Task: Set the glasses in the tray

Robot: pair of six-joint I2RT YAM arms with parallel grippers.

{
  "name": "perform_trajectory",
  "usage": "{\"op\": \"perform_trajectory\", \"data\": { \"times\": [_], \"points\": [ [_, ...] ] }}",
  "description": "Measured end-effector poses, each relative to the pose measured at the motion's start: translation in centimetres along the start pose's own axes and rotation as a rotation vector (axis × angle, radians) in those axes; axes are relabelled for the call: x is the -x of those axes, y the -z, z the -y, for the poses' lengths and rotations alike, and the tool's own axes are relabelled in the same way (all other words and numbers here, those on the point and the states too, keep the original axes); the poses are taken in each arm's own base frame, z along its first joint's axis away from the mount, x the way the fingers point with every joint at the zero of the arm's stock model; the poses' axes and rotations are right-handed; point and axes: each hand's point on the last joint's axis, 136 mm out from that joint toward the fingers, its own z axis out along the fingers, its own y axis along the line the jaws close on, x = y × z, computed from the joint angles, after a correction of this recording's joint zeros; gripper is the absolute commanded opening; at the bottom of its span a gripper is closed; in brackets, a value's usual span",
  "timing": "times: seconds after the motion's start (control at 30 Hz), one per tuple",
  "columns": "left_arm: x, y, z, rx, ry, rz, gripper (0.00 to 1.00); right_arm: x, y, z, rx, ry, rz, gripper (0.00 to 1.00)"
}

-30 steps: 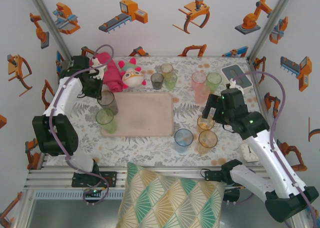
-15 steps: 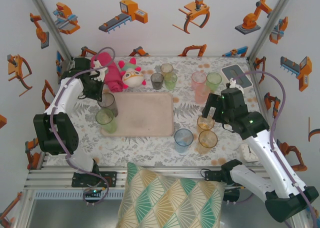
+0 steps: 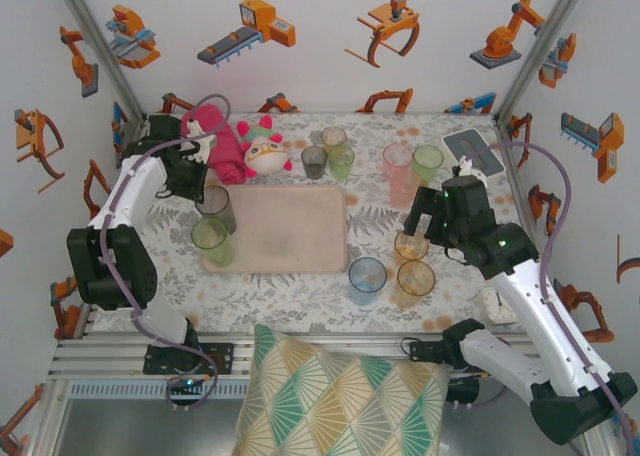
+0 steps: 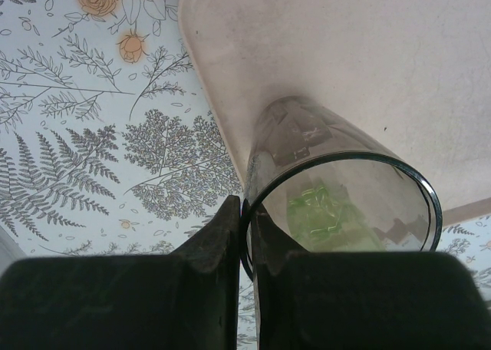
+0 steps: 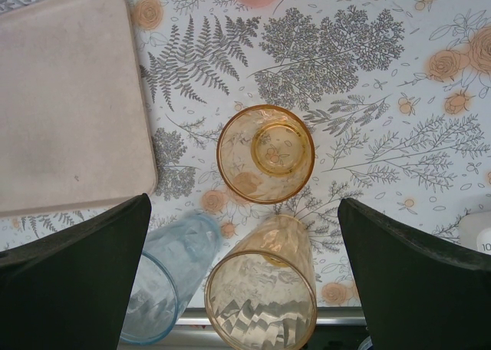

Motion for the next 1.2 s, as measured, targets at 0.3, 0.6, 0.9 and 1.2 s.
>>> {"op": "perform_trajectory", "data": {
  "times": [0.3, 0.6, 0.9, 1.2],
  "points": [
    [0.0, 0.0, 0.0, 0.000, -0.003, 0.000, 0.29, 0.0, 0.0, 0.0, 0.001, 0.000, 0.000, 0.99],
    [0.0, 0.0, 0.0, 0.000, -0.003, 0.000, 0.36, 0.0, 0.0, 0.0, 0.001, 0.000, 0.002, 0.99],
    [0.2, 0.7, 0.0, 0.003, -0.005, 0.006, 0.46, 0.1, 0.0, 0.0, 0.001, 0.005, 0.003, 0.99],
    [1.8, 4.1, 0.1, 0.028, -0.019, 0.080, 0.64, 0.1, 0.0, 0.0, 0.001, 0.015, 0.003, 1.00]
  ]
}}
